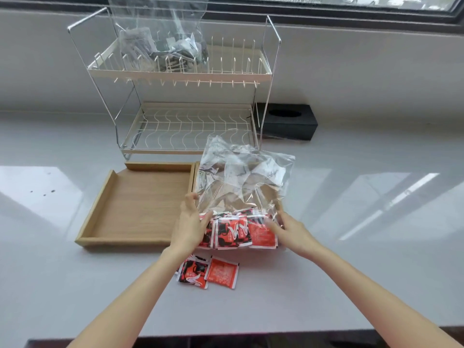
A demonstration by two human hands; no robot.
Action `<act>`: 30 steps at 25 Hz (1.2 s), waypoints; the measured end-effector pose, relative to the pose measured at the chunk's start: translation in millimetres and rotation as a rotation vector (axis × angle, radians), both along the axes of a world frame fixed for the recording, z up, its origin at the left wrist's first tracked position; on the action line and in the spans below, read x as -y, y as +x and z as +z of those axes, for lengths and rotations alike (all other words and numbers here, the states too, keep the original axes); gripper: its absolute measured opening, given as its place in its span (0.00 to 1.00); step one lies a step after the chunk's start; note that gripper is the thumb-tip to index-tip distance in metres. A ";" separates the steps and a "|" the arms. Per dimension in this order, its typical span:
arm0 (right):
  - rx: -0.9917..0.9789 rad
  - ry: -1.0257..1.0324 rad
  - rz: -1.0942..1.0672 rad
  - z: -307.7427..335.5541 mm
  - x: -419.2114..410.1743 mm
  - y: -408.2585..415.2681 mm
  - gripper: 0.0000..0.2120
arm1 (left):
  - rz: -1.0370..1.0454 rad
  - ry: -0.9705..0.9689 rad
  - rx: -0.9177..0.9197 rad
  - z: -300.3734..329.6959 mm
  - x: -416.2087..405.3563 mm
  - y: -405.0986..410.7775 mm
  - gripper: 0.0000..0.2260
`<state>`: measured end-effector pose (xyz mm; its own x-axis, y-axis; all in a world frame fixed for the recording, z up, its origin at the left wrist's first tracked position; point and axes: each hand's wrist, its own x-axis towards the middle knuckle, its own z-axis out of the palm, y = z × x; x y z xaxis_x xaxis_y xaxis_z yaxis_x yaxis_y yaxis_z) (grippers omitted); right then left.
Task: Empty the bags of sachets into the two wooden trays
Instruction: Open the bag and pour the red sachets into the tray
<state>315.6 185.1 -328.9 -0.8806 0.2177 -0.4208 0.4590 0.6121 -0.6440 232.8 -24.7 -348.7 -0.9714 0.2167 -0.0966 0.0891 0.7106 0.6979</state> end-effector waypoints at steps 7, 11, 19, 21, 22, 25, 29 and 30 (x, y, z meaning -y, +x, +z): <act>-0.166 0.089 -0.081 -8.7 4.6 -0.1 0.33 | -0.335 -0.127 0.169 -2.1 15.9 3.0 0.28; -0.204 0.098 -0.075 -9.8 7.4 0.6 0.35 | -0.465 -0.335 -0.081 -11.5 22.7 15.3 0.41; -0.276 0.296 0.251 -0.8 1.1 14.8 0.32 | -0.466 -0.235 -0.292 11.4 28.2 11.9 0.24; -0.363 0.215 0.188 22.9 1.0 6.5 0.22 | -0.476 -0.168 -0.308 40.6 27.8 3.5 0.19; -0.376 0.183 0.171 37.1 -0.7 1.5 0.17 | -0.474 -0.132 -0.292 56.2 28.0 -3.1 0.18; -0.331 0.114 0.186 75.4 -6.4 -15.4 0.08 | -0.434 -0.101 -0.147 93.0 28.6 -26.1 0.16; -0.250 0.273 0.279 110.8 -12.1 -43.9 0.09 | -0.477 -0.224 -0.011 122.7 20.7 -44.0 0.13; -0.256 0.272 0.279 119.9 -13.1 -49.7 0.08 | -0.479 -0.237 -0.002 131.1 18.5 -47.5 0.13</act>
